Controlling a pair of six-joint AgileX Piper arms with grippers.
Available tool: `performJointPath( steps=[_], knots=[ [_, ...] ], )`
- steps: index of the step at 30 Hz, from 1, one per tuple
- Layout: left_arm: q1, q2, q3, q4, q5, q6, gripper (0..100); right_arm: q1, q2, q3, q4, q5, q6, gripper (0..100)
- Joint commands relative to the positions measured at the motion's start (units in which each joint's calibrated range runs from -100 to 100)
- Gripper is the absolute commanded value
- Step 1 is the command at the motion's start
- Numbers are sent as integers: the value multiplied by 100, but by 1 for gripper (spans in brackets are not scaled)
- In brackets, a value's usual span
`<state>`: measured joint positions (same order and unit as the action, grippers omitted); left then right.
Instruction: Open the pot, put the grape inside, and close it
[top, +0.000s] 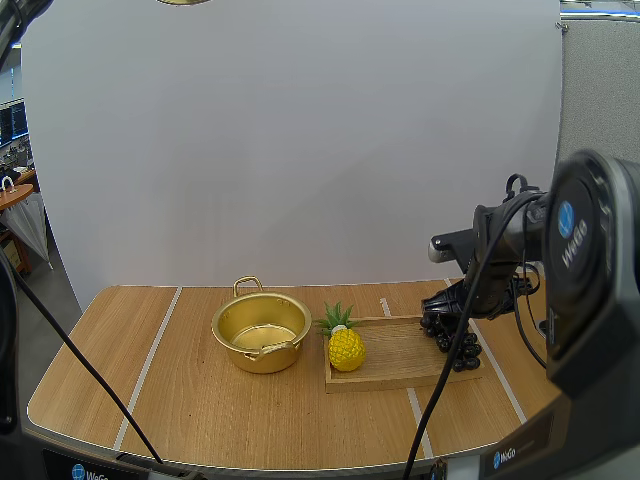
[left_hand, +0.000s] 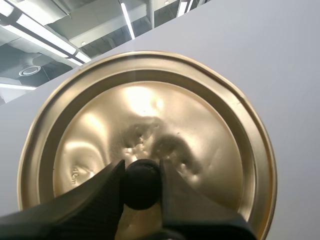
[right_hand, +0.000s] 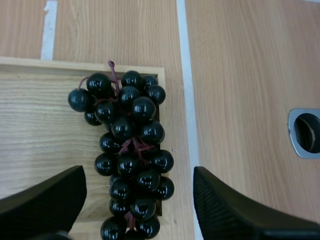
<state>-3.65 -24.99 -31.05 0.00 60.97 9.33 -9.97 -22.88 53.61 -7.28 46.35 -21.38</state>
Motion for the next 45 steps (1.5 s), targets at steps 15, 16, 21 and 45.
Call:
performJointPath(
  steps=[15, 16, 21, 45],
  knots=[
    [-19, -15, -52, 0, -267, -30, 0, -122, 881, -94, 644, -844, -896, 100],
    [-19, -15, -52, 0, -267, -30, 0, -122, 893, -94, 675, -867, -916, 100],
    [-19, -15, -52, 0, -267, -30, 0, -122, 1041, -94, 664, -1005, -916, 100],
    [-19, -15, -52, 0, -267, -30, 0, -115, 1599, -94, 728, -1399, -916, 16]
  ],
)
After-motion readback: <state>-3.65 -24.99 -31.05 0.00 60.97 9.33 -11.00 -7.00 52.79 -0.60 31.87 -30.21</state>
